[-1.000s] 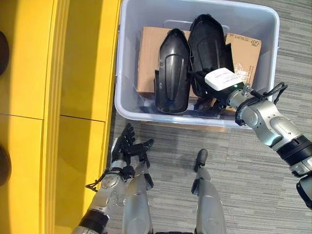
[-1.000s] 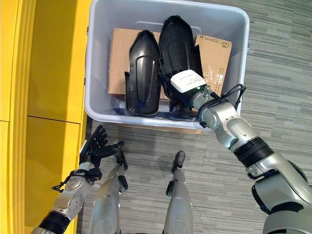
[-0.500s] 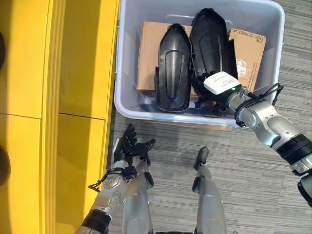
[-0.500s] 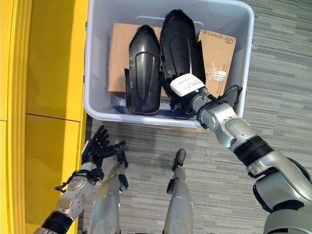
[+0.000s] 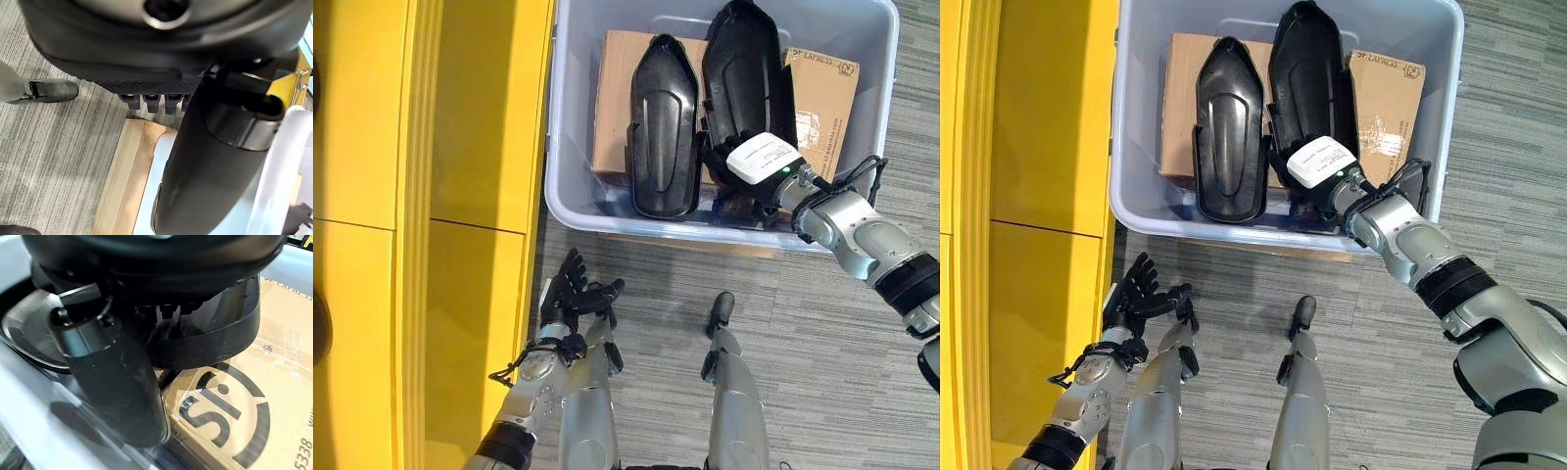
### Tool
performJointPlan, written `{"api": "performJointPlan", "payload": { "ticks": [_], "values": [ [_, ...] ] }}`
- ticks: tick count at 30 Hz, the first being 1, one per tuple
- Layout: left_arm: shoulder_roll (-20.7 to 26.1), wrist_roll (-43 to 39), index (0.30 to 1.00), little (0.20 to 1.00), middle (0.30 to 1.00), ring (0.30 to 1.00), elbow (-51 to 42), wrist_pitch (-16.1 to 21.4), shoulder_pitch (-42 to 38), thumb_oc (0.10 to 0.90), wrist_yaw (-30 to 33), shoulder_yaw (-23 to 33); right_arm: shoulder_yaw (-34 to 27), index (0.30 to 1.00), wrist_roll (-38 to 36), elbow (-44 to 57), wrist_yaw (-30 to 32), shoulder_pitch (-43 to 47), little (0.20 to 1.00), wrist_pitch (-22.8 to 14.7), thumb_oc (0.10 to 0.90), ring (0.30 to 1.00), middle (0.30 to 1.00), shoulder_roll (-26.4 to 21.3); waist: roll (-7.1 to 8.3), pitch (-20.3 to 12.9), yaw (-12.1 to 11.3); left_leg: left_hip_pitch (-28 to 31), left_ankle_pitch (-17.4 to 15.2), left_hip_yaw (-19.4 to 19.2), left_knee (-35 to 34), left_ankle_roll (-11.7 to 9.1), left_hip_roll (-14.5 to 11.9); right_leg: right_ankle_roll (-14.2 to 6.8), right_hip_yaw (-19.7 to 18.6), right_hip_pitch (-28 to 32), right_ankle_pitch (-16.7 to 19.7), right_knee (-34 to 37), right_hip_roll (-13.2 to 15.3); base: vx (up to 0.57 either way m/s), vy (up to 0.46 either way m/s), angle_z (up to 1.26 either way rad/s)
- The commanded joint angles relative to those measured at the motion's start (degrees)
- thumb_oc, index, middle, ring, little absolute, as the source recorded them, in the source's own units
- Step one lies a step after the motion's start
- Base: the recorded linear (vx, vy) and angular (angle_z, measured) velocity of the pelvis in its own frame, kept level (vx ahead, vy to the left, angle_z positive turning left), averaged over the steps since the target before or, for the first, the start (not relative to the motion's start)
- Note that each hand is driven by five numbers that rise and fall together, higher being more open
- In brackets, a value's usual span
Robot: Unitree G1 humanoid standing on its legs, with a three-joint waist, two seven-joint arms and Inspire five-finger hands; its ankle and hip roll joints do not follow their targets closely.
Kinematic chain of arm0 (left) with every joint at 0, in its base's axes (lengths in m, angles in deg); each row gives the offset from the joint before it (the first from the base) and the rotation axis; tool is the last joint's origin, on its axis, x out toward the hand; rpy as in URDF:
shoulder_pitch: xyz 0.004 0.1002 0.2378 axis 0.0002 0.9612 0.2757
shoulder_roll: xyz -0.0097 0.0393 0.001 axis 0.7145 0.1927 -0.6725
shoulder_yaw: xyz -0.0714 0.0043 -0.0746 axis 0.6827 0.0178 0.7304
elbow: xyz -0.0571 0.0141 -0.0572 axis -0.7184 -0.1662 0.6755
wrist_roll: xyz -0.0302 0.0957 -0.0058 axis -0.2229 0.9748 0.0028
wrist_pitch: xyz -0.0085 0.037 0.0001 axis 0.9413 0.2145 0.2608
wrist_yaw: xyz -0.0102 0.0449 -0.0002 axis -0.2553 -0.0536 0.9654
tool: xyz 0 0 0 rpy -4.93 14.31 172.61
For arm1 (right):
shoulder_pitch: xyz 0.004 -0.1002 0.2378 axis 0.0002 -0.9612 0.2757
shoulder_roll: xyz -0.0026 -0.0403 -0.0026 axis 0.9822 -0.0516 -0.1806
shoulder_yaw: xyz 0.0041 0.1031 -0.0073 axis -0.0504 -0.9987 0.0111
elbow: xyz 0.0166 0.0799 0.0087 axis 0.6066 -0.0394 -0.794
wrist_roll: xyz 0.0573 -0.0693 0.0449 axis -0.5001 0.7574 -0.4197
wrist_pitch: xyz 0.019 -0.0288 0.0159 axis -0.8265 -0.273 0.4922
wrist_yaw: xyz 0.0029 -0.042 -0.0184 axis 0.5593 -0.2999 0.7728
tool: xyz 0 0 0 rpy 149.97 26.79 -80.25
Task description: Move parts from the plastic box to the shelf.
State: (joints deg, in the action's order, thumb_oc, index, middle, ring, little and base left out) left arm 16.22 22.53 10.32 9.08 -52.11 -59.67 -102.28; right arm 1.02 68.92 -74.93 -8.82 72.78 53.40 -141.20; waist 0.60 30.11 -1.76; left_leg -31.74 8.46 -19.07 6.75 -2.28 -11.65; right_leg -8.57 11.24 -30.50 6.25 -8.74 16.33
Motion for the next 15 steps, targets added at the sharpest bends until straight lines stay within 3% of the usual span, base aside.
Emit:
{"api": "performJointPlan", "payload": {
  "ticks": [1,7,8,9,10,15],
  "values": [
    [3.03,2.32,1.0,1.0,1.0,1.0,-5.59,4.24,2.14,0.9,-0.06,0.54,2.32,1.0,4.93,-4.26,-0.21,5.76,1.0,3.02,0.9,1.0,1.0,-6.44,-0.26,-0.31,-0.83,0.82,-6.96,2.33,7.19,-5.56,-5.71,-1.64,-2.01,3.05,-5.45,-6.77,2.61,0.0,0.0,0.0],
    [3.77,2.47,1.0,1.0,1.0,1.0,-6.52,4.56,3.04,0.9,-0.12,0.94,4.46,1.0,7.15,-6.22,-0.25,6.92,1.0,3.3,0.9,1.0,1.0,-8.74,-0.74,-0.31,-0.71,-1.12,-7.41,2.58,8.63,-5.46,-5.86,-1.46,-2.41,0.91,-6.02,-8.57,2.61,0.0,0.0,0.0],
    [3.83,2.51,1.0,1.0,1.0,1.0,-6.62,4.52,3.14,0.9,-0.16,0.91,4.88,0.901,7.62,-6.68,-0.39,7.09,0.901,3.44,0.829,0.901,0.901,-9.03,-0.84,-0.31,-0.61,-1.5,-7.57,2.64,8.96,-5.4,-5.92,-1.43,-2.54,0.42,-6.22,-9.13,2.61,-0.01,-0.017,0.03],
    [3.86,2.48,1.0,1.0,1.0,1.0,-6.74,4.48,3.3,0.9,-0.21,0.98,5.08,0.525,8.11,-7.11,-0.49,7.1,0.525,3.56,0.561,0.525,0.525,-9.27,-0.96,-0.31,-0.54,-1.78,-7.75,2.64,9.27,-5.34,-5.92,-1.38,-2.67,-0.02,-6.38,-9.62,2.62,0.0,0.0,0.0],
    [3.94,2.45,1.0,1.0,1.0,1.0,-6.76,4.51,3.31,0.9,-0.24,1.0,5.36,0.3,8.55,-7.75,-0.68,7.08,0.3,3.85,0.4,0.3,0.3,-9.34,-1.07,-0.31,-0.5,-2.09,-7.82,2.61,9.55,-5.33,-6.0,-1.34,-2.72,-0.39,-6.43,-9.9,2.67,-0.01,-0.008,0.03],
    [3.99,2.36,1.0,1.0,1.0,1.0,-6.87,4.29,3.29,0.9,-0.24,1.35,6.77,0.3,10.62,-9.85,-2.02,6.75,0.3,4.42,0.4,0.3,0.3,-9.36,-1.33,-0.31,-0.47,-2.99,-8.04,2.83,10.22,-5.17,-6.1,-1.25,-2.86,-1.65,-6.61,-10.82,2.55,0.0,-0.003,0.01]
  ]
}}
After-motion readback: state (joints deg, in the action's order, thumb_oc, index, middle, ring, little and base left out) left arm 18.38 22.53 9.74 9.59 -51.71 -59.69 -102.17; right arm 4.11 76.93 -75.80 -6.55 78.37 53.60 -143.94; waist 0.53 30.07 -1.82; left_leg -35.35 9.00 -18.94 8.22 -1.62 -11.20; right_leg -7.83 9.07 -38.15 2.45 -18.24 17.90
